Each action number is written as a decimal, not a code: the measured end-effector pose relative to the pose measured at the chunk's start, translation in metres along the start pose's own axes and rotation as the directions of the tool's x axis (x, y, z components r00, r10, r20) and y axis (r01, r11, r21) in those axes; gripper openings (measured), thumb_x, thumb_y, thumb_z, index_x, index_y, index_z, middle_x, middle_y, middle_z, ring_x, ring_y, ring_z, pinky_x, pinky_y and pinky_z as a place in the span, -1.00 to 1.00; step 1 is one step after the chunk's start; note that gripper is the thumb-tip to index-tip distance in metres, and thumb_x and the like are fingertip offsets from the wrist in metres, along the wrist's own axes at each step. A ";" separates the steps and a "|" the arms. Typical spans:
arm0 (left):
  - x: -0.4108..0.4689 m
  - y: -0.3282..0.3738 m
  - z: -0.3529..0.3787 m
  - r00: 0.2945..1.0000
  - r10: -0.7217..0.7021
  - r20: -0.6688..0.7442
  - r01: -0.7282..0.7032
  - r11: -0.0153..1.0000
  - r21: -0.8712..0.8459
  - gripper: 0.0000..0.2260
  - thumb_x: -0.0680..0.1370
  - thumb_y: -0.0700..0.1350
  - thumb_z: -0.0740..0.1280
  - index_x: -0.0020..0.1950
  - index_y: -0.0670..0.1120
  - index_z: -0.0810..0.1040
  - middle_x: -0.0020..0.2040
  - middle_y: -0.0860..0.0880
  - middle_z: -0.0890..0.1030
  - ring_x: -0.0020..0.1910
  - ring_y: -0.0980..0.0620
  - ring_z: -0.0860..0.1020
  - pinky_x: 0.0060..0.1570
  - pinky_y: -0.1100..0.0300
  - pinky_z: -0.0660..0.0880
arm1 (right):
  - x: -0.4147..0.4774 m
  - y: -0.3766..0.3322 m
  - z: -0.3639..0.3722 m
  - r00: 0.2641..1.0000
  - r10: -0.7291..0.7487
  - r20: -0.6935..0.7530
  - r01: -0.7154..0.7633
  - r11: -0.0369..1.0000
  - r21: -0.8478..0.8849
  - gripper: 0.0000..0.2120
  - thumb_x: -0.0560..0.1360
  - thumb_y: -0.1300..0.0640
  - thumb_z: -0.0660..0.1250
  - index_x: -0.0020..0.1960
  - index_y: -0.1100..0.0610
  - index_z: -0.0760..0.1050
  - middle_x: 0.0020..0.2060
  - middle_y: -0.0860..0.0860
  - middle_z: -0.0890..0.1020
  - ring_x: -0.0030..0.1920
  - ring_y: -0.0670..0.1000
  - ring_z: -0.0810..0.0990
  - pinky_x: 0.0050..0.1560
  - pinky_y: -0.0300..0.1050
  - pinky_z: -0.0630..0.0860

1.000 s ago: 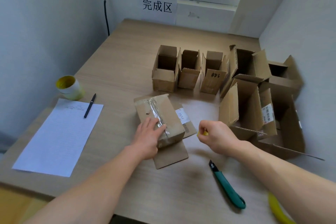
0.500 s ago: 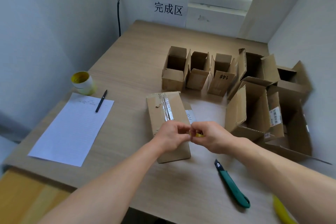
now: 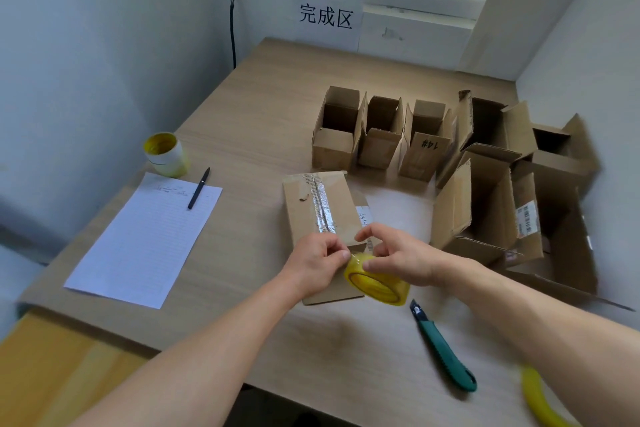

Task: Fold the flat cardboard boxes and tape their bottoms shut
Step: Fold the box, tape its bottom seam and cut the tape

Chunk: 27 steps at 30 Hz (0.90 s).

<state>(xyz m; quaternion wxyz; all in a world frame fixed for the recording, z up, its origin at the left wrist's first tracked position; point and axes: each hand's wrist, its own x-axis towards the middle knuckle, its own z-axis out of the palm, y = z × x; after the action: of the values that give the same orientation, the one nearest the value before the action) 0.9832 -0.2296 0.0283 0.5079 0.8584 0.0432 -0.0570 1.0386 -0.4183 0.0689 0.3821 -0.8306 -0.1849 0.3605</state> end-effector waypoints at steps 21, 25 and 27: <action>-0.013 -0.035 -0.009 0.873 -0.330 -0.360 0.332 0.942 -0.057 -0.80 0.53 -0.17 0.36 -0.30 -0.05 0.54 -0.33 0.00 0.61 -0.29 0.02 0.52 -0.27 0.20 0.35 | 0.008 0.009 -0.043 0.999 -0.035 0.013 0.036 0.864 -0.503 -0.59 0.52 -0.05 0.39 0.36 -0.13 0.46 0.01 -0.06 0.53 0.02 -0.02 0.49 -0.02 -0.21 0.32; -0.011 -0.036 -0.006 0.864 -0.341 -0.370 0.352 0.935 -0.038 -0.81 0.53 -0.17 0.36 -0.30 -0.05 0.55 -0.32 0.00 0.61 -0.27 0.00 0.53 -0.25 0.19 0.38 | 0.013 0.020 -0.041 0.984 -0.148 -0.095 0.027 0.660 -0.750 -0.63 0.54 -0.18 0.29 0.33 -0.20 0.43 0.05 -0.03 0.63 0.08 0.08 0.57 -0.09 -0.13 0.36; -0.010 -0.035 -0.005 0.854 -0.358 -0.377 0.376 0.926 -0.028 -0.81 0.54 -0.16 0.35 -0.28 -0.04 0.55 -0.30 -0.01 0.62 -0.23 -0.02 0.56 -0.23 0.18 0.40 | 0.018 0.024 -0.035 0.960 -0.228 -0.162 -0.027 0.502 -0.865 -0.60 0.57 -0.24 0.19 0.37 -0.19 0.38 0.11 -0.02 0.65 0.10 0.11 0.58 -0.09 -0.08 0.42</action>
<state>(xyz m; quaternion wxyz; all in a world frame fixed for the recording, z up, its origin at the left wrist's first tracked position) 0.9691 -0.2082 0.0018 0.4497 0.8408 0.3011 0.0117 1.0774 -0.4405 0.0577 -0.0393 -0.9366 -0.3369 0.0882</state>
